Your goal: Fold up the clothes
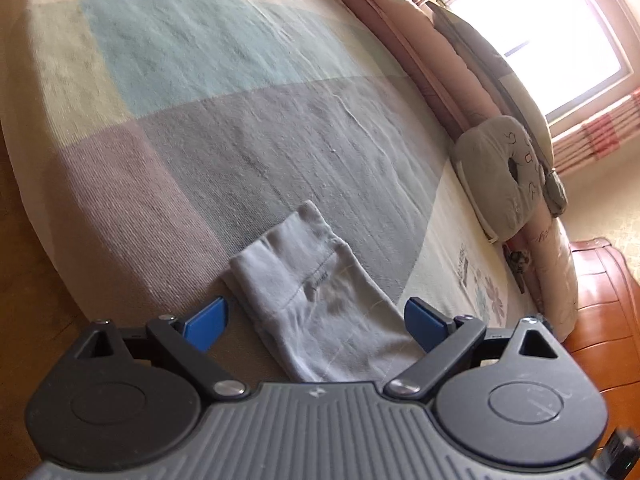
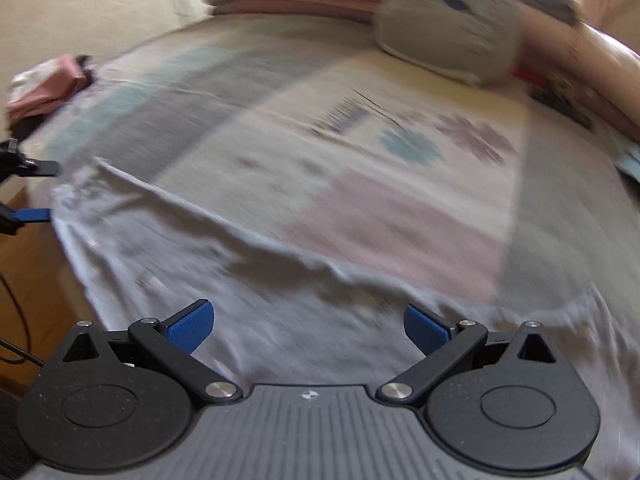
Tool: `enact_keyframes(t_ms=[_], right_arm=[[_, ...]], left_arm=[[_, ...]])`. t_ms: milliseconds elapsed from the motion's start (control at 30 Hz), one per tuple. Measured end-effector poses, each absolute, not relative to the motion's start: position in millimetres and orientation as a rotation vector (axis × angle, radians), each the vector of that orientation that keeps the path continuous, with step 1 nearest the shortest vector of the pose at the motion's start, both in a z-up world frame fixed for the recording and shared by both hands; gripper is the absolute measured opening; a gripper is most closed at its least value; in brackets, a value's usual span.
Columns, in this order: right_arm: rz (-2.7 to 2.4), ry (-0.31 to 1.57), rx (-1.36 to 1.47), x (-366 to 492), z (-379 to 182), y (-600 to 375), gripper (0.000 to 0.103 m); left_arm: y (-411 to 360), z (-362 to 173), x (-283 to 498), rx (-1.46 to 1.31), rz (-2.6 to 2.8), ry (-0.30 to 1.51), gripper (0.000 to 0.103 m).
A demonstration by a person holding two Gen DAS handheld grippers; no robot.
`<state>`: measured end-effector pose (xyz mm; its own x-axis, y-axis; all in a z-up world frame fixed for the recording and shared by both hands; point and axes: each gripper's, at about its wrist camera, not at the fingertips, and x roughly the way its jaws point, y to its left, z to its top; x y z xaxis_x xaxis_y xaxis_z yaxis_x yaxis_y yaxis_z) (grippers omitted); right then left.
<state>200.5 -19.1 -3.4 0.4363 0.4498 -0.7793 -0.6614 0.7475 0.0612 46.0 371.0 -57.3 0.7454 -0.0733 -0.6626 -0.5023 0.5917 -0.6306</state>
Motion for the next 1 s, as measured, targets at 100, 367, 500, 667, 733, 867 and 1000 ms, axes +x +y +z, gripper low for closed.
enact_keyframes(t_ms=[100,367,500,667,733,867,1000], right_arm=[[0.853,0.835,-0.340,205,4,25,0.103],[1.268,0.601,-0.687,158,3,172,0.094],[1.367,0.589,-0.785,132,-10,203,0.075],[1.398,0.604,-0.814,122,-17,211,0.055],[1.382,0.575,-0.841,120,-18,216,0.047],[1.375,0.562,-0.893,116,-24,224,0.024],[1.370,0.524,-0.975,107,-36,224,0.019]], left_arm=[[374,-45,47,-0.865,0.301,0.727,0.095],[383,-28,43,-0.805,0.377,0.773,0.095],[382,-32,36,-0.866,0.347,0.752,0.095],[384,-41,38,-0.930,0.327,0.736,0.095],[387,-43,39,-0.960,0.319,0.725,0.095],[387,-45,37,-1.010,0.295,0.701,0.095],[386,-54,36,-1.097,0.258,0.689,0.095]])
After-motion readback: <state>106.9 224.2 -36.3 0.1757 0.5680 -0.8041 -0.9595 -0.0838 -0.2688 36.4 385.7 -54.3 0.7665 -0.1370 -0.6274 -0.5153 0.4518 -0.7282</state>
